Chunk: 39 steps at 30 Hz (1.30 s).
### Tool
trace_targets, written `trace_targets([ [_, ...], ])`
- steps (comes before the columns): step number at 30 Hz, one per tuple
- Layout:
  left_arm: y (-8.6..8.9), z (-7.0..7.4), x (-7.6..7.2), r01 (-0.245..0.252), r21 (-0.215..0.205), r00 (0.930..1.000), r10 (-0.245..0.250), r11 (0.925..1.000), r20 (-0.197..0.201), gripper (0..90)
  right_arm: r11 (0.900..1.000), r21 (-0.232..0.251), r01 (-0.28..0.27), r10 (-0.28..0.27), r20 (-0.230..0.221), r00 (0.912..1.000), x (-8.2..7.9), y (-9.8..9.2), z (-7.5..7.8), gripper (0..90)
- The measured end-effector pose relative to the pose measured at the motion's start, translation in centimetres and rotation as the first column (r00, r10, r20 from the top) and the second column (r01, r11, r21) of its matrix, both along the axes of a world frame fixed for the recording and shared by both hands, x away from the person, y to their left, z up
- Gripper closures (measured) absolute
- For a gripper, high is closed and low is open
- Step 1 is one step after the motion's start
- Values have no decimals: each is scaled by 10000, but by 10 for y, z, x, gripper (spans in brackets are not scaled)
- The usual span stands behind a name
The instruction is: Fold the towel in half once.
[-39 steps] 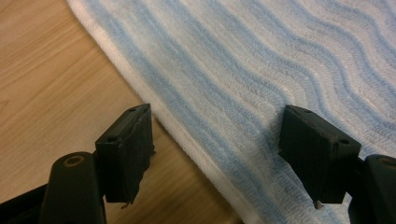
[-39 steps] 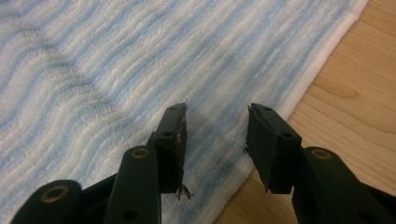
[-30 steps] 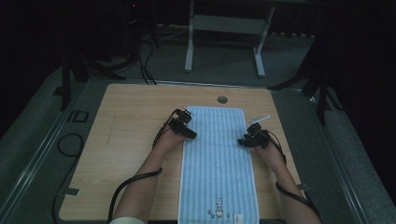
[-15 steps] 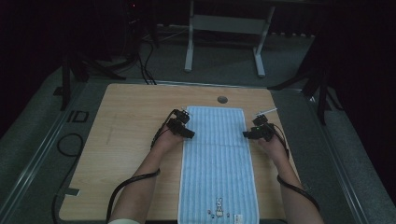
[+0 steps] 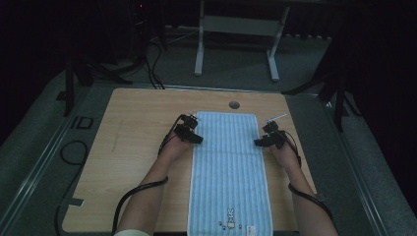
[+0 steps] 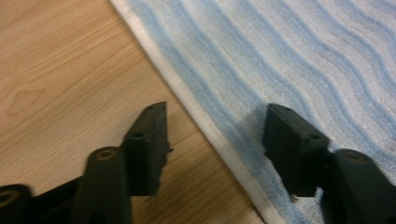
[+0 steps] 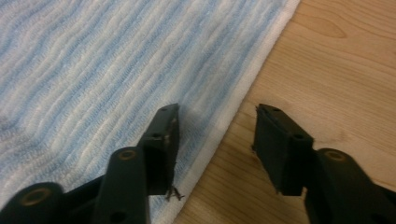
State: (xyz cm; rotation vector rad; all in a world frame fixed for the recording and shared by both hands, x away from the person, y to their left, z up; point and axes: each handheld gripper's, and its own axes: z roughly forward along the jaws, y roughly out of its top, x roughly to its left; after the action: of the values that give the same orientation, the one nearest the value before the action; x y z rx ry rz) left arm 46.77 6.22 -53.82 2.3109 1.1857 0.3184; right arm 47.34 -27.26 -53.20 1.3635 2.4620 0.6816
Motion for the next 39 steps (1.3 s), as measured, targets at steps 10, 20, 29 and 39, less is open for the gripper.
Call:
trace_targets([
  [10, -7, 3, -3, 473, -302, 9984, -482, 9984, -296, 856, 9988, -191, -461, 459, -139, 9989, -2, 13, 2, 863],
  [20, 6, 34, -11, 632, -1027, 9979, -642, 9927, -61, 871, 9970, 78, -770, 765, 488, 9959, -12, 10, 23, 872],
  [29, 14, 67, -49, 1528, -1531, 9881, -1483, 9763, 402, 871, 9884, 296, -1490, 1452, 1044, 9839, -47, 2, 52, 871],
  [39, 24, 66, -121, 2835, -1861, 9590, -2787, 9407, 520, 869, 9645, 701, -2546, 2394, 1748, 9551, -129, -12, 58, 867],
])
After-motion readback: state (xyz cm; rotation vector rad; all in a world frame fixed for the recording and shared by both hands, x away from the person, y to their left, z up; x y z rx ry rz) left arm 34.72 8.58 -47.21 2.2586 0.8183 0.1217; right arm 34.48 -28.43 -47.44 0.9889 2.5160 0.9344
